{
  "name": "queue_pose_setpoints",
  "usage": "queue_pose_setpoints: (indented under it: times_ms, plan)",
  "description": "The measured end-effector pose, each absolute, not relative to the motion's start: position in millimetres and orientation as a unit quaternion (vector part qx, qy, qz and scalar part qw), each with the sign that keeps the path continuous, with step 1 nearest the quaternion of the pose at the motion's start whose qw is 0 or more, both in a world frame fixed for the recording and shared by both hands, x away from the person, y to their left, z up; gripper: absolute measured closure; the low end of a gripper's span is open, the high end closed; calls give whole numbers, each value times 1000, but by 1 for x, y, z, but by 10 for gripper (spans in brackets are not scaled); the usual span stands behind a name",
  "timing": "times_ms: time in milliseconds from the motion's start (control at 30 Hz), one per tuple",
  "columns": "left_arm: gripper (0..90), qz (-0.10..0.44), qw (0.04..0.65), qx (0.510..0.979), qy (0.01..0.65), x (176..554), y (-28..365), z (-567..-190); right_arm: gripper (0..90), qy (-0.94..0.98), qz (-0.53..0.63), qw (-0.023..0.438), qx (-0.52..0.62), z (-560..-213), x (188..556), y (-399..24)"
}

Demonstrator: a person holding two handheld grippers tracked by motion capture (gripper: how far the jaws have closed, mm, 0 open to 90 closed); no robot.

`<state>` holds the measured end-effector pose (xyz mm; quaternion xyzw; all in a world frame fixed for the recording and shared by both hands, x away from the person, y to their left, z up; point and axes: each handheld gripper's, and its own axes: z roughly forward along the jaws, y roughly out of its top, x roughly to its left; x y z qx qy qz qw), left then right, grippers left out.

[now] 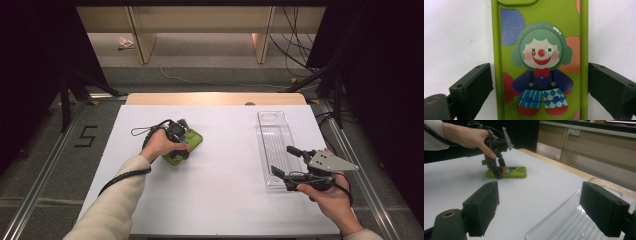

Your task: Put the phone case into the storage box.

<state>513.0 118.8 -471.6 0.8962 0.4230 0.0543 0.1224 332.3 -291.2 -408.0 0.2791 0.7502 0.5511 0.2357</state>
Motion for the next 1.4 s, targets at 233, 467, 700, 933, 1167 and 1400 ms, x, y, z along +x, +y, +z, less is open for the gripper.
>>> queue_pose_setpoints:
  times_ms: [233, 467, 700, 933, 1167, 1400]
  plan:
    - [78, 41, 120, 897, 424, 517, 120, -472, 171, 751, 550, 235, 279, -408, 332, -291]
    - [86, 36, 111, 898, 424, 519, 118, -472, 170, 751, 550, 235, 279, -408, 332, -291]
    - [93, 37, 101, 898, 426, 520, 116, -471, 170, 752, 549, 235, 279, -409, 332, -291]
    - [146, 36, 101, 899, 425, 519, 116, -469, 170, 752, 549, 235, 278, -409, 332, -291]
    - [160, 37, 103, 897, 427, 518, 116, -469, 170, 753, 549, 234, 278, -409, 332, -290]
    - [162, 37, 105, 897, 427, 518, 116, -469, 170, 752, 549, 234, 278, -409, 332, -290]
